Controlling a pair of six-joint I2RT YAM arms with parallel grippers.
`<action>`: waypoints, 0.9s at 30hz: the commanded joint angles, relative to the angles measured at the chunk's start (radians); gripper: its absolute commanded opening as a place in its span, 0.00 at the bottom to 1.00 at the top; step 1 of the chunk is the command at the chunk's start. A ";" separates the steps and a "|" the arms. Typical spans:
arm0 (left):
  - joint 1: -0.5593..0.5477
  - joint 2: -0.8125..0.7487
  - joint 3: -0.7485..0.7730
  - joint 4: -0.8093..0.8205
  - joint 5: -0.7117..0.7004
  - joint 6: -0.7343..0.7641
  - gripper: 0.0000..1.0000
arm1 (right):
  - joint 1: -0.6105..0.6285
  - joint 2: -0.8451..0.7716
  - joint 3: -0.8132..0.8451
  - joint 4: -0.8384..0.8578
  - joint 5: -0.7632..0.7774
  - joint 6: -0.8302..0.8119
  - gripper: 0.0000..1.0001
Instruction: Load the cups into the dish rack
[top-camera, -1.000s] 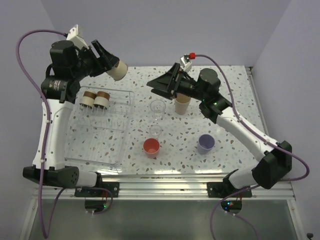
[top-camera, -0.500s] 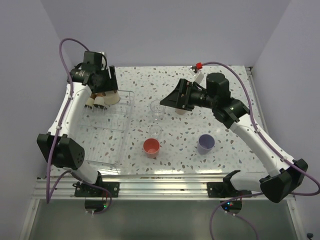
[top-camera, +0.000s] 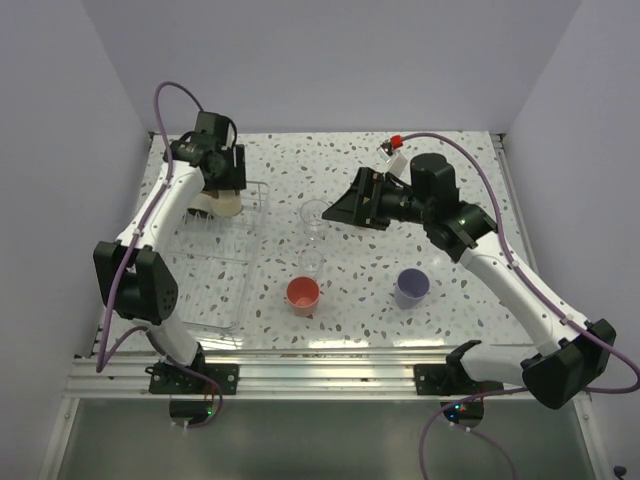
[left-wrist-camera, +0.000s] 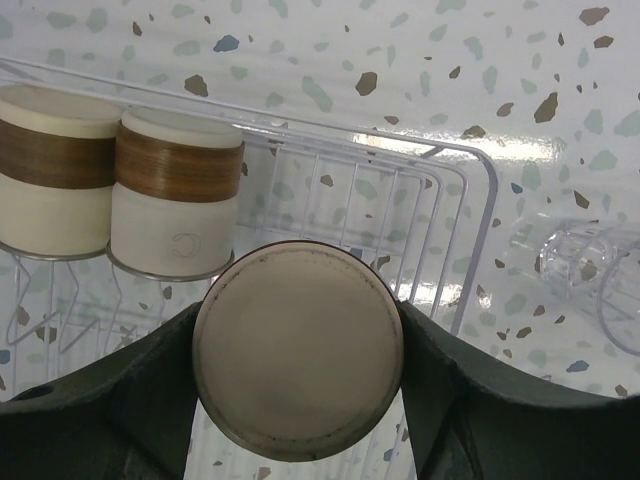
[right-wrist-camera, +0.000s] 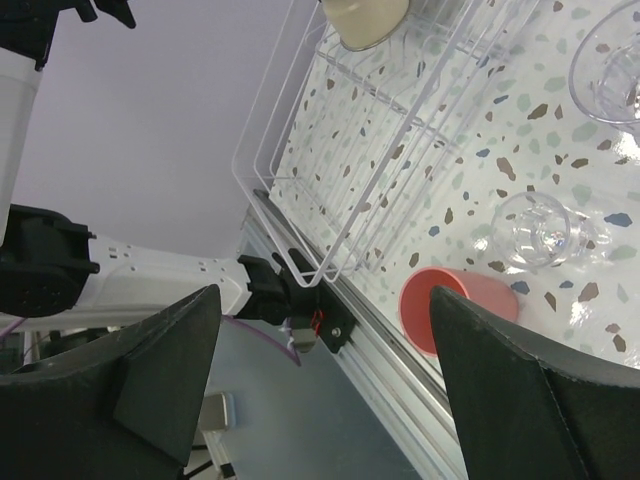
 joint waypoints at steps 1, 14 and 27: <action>-0.026 0.018 -0.009 0.083 -0.033 0.031 0.00 | -0.001 -0.030 -0.015 0.017 -0.002 -0.014 0.88; -0.054 0.098 -0.078 0.125 -0.090 0.040 0.00 | -0.003 -0.027 -0.033 0.019 0.010 -0.021 0.87; -0.054 0.196 -0.075 0.143 -0.117 0.056 0.15 | -0.001 -0.008 -0.033 0.019 0.027 -0.028 0.86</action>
